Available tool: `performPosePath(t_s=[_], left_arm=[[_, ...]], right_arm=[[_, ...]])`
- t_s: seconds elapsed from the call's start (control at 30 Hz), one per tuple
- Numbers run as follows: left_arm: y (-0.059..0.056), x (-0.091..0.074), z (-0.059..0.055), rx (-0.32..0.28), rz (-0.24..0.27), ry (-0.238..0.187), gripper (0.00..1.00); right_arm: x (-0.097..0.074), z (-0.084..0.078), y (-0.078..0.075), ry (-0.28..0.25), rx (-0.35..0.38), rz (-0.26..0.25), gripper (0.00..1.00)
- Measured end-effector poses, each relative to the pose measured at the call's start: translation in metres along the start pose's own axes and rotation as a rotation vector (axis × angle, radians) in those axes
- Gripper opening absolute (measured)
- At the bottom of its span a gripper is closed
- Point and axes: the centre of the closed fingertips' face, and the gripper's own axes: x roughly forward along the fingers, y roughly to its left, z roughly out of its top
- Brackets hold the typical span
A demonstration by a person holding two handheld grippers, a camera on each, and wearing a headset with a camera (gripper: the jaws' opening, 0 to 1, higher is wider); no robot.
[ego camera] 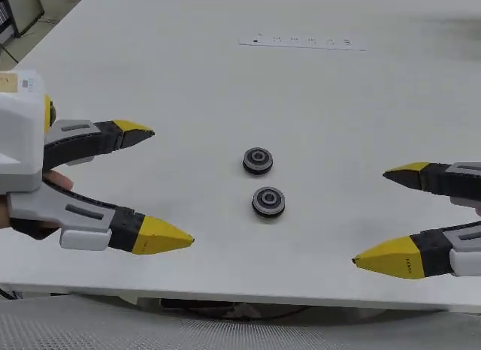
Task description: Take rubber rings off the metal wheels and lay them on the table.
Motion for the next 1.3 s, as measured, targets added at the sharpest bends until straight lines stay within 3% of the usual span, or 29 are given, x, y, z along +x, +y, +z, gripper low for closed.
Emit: performPosePath(t_s=[0.43,0.63,0.77,0.87,1.03,1.17,1.3], left_arm=[[0.010,0.014,0.038,0.057,-0.028,-0.059,1.00],[0.015,0.023,0.046,0.074,-0.042,-0.054,1.00],[0.027,0.026,0.060,0.095,-0.046,-0.053,1.00],[0.041,0.030,0.077,0.113,-0.030,-0.078,1.00],[0.048,0.040,0.093,0.146,-0.047,-0.070,0.98],[0.052,0.049,0.096,0.154,-0.058,-0.075,0.98],[0.047,0.056,0.088,0.145,-0.055,-0.076,0.96]], right_arm=[[0.004,0.025,-0.019,-0.019,-0.056,0.005,0.93],[0.012,0.047,-0.024,-0.050,-0.094,0.022,0.91],[0.020,0.058,-0.030,-0.044,-0.127,0.041,0.90],[0.023,0.068,-0.034,-0.047,-0.148,0.048,0.89],[0.029,0.087,-0.036,-0.066,-0.175,0.065,0.89],[0.036,0.096,-0.036,-0.076,-0.188,0.077,0.88],[0.046,0.097,-0.032,-0.091,-0.184,0.094,0.88]])
